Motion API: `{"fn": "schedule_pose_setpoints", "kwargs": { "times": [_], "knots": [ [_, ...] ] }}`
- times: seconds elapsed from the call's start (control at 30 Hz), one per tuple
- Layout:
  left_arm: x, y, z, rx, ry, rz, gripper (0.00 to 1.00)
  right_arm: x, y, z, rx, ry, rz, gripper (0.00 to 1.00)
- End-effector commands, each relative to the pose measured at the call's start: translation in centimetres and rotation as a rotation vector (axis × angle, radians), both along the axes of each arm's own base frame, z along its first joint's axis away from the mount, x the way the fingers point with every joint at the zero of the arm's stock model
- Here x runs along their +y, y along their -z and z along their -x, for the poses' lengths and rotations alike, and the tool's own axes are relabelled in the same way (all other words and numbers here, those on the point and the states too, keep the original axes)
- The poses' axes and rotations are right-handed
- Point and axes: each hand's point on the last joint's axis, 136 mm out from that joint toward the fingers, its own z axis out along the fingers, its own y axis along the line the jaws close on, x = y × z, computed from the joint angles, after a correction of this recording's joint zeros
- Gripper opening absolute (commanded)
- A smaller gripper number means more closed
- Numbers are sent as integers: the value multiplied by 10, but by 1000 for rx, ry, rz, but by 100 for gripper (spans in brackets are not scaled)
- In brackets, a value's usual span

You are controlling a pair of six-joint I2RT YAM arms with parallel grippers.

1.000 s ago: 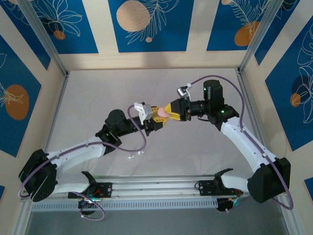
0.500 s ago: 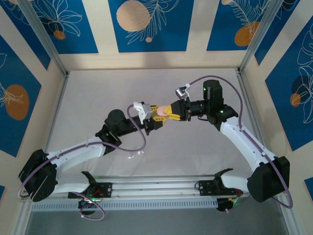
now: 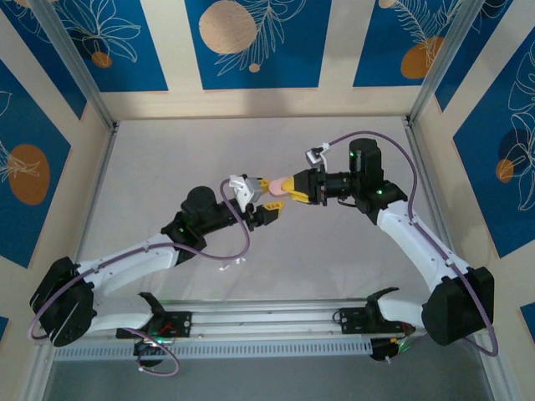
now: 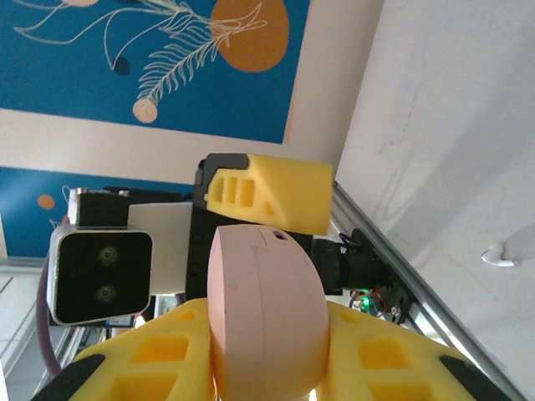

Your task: Insert wireless bluetooth earbuds into charging case

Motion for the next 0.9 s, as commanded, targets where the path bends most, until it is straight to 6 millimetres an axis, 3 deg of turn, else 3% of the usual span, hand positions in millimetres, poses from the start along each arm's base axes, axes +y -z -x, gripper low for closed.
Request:
{"fn": "schedule_pose_setpoints", "kwargs": {
  "times": [0.0,0.17,0.33,0.43,0.6,0.87],
  "knots": [
    [6,-16,2,-52,-34,6,56,-9,6,-15,-2,107,15,16],
    [27,-18,-10,-54,-168,8,59,-22,43,-38,30,261,107,17],
    [49,-21,-18,-21,-291,1,61,-37,123,-59,149,380,283,17],
    [58,-19,-18,-5,-320,-21,62,-31,159,-64,231,360,320,17],
    [69,-17,-17,1,-360,-40,64,-22,199,-79,292,370,372,17],
    [77,-13,-15,4,-381,-59,65,-11,240,-113,344,399,431,18]
  ]
}}
